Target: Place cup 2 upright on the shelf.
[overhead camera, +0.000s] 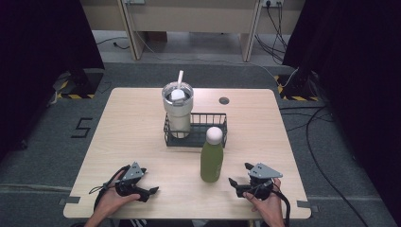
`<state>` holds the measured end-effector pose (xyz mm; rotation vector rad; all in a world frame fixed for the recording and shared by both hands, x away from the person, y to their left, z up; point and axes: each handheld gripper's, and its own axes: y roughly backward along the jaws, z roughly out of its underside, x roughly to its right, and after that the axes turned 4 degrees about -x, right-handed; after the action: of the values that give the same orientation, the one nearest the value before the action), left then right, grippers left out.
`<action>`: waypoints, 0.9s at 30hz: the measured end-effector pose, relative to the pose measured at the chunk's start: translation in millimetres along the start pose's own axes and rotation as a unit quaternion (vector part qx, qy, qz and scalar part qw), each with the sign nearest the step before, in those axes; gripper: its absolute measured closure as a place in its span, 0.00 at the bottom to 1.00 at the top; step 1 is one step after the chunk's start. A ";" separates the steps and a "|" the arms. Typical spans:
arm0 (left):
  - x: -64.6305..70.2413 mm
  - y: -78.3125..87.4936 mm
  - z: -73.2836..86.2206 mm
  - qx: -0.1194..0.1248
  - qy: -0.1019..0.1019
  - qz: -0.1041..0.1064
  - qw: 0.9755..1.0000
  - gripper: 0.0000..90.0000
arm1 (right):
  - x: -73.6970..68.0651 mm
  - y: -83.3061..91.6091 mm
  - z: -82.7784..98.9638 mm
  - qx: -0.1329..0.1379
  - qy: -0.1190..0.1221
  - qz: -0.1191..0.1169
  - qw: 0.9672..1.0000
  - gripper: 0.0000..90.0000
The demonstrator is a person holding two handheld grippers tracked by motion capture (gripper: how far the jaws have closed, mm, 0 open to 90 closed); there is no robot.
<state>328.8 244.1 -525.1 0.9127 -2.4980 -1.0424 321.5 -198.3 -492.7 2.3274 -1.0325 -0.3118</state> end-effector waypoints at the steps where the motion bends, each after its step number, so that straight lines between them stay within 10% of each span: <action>1: 0.0 0.0 0.0 0.000 0.000 0.000 1.000 0.11 | -1.2 0.2 -0.8 0.004 0.003 -0.003 1.000 0.17; 27: -0.1 0.0 -0.1 0.000 0.000 0.000 1.000 0.11 | -29.5 -4.4 -23.2 0.067 0.037 -0.053 0.996 0.17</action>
<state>328.9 244.1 -525.1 0.9129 -2.4965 -1.0428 314.0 -164.8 -477.0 2.4986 -0.9215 -0.1998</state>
